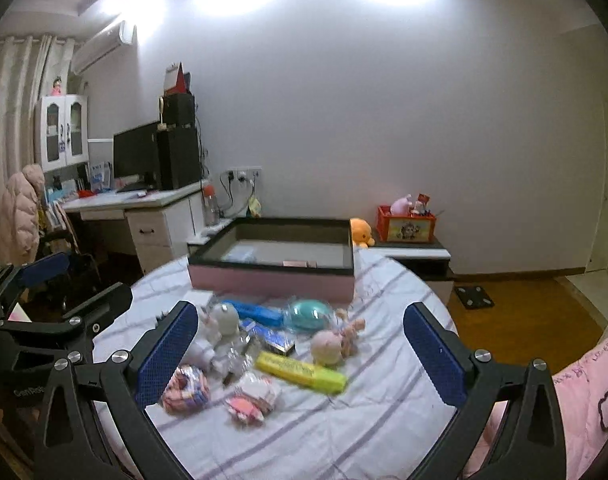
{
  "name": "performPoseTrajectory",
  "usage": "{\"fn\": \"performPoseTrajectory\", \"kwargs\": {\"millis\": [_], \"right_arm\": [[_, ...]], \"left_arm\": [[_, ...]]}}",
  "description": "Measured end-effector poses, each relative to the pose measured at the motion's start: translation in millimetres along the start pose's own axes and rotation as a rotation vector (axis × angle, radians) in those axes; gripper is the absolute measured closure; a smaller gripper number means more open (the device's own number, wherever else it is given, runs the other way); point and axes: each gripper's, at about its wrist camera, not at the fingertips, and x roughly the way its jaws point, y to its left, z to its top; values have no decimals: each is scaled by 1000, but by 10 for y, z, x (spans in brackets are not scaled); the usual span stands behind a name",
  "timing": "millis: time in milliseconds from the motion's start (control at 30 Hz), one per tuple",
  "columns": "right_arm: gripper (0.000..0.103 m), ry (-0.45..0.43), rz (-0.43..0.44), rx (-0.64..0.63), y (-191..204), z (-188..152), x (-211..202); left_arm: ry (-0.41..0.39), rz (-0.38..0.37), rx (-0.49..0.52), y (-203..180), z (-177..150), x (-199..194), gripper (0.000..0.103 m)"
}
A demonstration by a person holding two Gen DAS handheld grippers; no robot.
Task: Organize rigid objects
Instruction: 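Withdraw both tools from the tray back over the bed items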
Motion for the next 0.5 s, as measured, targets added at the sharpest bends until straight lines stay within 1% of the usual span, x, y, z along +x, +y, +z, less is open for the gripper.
{"fn": "performPoseTrajectory", "kwargs": {"millis": [100, 233, 267, 333, 367, 500], "right_arm": [[0, 43, -19, -5, -2, -136, 79], [0, 106, -23, 5, -74, -349, 195], [0, 125, -22, 15, -99, -407, 242], [0, 168, -15, 29, -137, -498, 319], [0, 187, -14, 38, -156, -544, 361], [0, 255, -11, 50, -187, -716, 529]], "left_arm": [[36, -5, 6, -50, -142, 101, 0], [108, -12, 10, -123, -343, 297, 0], [141, -23, 9, -137, -409, 372, 0], [175, -39, -1, -147, -489, 469, 0], [205, -50, -6, -157, -550, 545, 0], [283, -59, -8, -201, -710, 750, 0]]}}
